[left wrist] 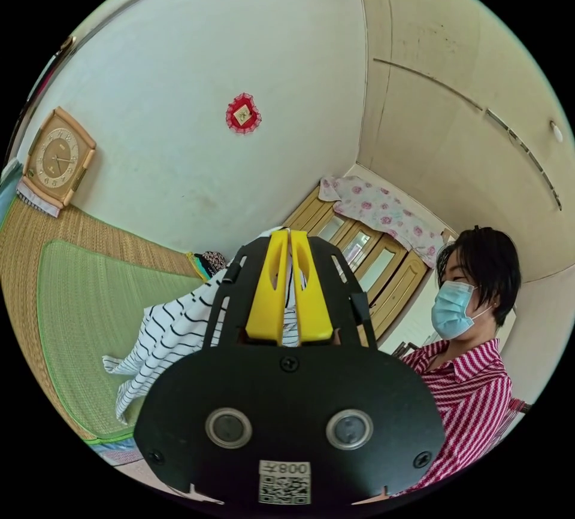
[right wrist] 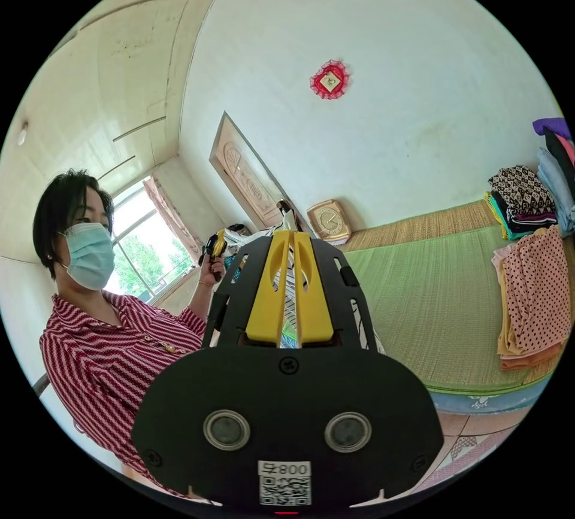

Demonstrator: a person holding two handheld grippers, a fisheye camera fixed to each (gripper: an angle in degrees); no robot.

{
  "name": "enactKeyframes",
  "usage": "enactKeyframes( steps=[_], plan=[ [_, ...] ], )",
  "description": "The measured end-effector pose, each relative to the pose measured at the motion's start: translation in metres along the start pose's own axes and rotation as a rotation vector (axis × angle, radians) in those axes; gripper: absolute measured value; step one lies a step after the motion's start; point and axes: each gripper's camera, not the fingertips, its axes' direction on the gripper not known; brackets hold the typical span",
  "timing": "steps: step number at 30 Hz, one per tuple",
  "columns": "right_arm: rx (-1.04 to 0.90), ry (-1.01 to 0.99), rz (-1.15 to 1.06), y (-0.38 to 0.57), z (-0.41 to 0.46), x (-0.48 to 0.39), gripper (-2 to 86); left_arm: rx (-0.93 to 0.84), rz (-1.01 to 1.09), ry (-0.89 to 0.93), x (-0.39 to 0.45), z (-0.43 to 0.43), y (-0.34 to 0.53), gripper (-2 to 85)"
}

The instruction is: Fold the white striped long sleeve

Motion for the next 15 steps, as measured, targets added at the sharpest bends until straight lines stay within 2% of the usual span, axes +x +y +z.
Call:
enactKeyframes(
  steps=[15],
  plan=[
    [0.047,-0.046,-0.096,-0.018,-0.024,-0.011,0.5,0.056,0.142,0.086,0.008,-0.048,0.083,0.2]
  ],
)
